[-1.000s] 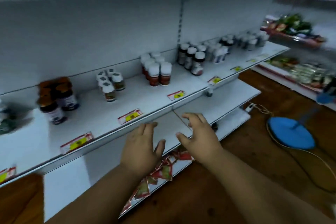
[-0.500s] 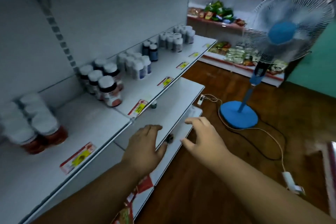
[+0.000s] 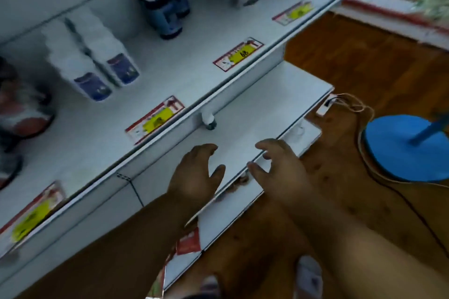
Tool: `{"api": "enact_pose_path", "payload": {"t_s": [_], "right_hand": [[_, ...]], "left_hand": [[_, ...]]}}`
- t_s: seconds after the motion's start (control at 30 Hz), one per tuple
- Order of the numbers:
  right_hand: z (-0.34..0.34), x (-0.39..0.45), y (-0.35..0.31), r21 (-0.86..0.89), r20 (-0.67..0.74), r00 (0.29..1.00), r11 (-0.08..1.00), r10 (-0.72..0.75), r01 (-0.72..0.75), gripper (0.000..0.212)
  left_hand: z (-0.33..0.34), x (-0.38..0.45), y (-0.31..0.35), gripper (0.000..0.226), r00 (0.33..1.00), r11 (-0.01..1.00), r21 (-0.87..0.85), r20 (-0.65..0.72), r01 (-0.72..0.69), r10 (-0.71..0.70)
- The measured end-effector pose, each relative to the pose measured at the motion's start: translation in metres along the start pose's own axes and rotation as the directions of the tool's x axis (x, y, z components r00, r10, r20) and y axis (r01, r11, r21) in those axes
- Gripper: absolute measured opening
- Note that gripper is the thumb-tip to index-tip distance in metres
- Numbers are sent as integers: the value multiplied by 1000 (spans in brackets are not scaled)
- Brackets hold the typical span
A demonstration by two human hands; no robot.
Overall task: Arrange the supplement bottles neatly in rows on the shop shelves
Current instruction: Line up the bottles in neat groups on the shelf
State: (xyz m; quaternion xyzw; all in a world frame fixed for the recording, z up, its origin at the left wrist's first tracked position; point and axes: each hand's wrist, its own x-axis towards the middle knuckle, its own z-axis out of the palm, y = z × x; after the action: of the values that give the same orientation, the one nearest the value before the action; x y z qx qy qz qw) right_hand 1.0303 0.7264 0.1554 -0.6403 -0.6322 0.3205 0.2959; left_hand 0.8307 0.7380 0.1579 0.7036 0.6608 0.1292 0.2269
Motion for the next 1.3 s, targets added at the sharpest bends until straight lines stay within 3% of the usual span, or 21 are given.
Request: {"api": "enact_pose_path", "payload": {"t_s": [0.13,0.33,0.53,0.63,0.7,0.8,0.93,1.07,1.17,1.3], "right_hand": [[58,79,68,123,22,1000,992,19,-21,41],[165,189,129,163,51,999,987,-6,-3,49],[255,269,109,282,36,999,959,-35,24,79],[277,292,103,250,45,997,967,-55,42,62],[278,286,107,347,37,999,938,2,-15,48],[263,252,123,580,66,991,804,114,-131,40],[210,189,136,714,196,959,640,207,-284,38],[127,127,100,844,320,922,377,218,-382,35],[51,77,36,845,398,908,333,128,-417,38],[-32,-5,-71,784,533,846,363,20,-503,44]], "left_hand": [[60,80,-24,44,978,972,-126,-48,197,-204],[120,167,-103,50,913,930,-164,-197,328,-357],[123,186,-162,58,924,944,-48,-195,325,-328],[118,193,-176,61,932,955,-1,-221,295,-288],[117,196,-184,63,934,959,-1,-225,285,-278],[118,184,-179,62,941,961,-46,-196,273,-277],[116,145,-130,51,960,959,-148,-108,242,-259],[82,83,-51,34,960,936,-258,-82,240,-269],[33,17,10,29,955,908,-360,-120,214,-273],[-42,-94,74,48,920,800,-575,-196,172,-339]]}}
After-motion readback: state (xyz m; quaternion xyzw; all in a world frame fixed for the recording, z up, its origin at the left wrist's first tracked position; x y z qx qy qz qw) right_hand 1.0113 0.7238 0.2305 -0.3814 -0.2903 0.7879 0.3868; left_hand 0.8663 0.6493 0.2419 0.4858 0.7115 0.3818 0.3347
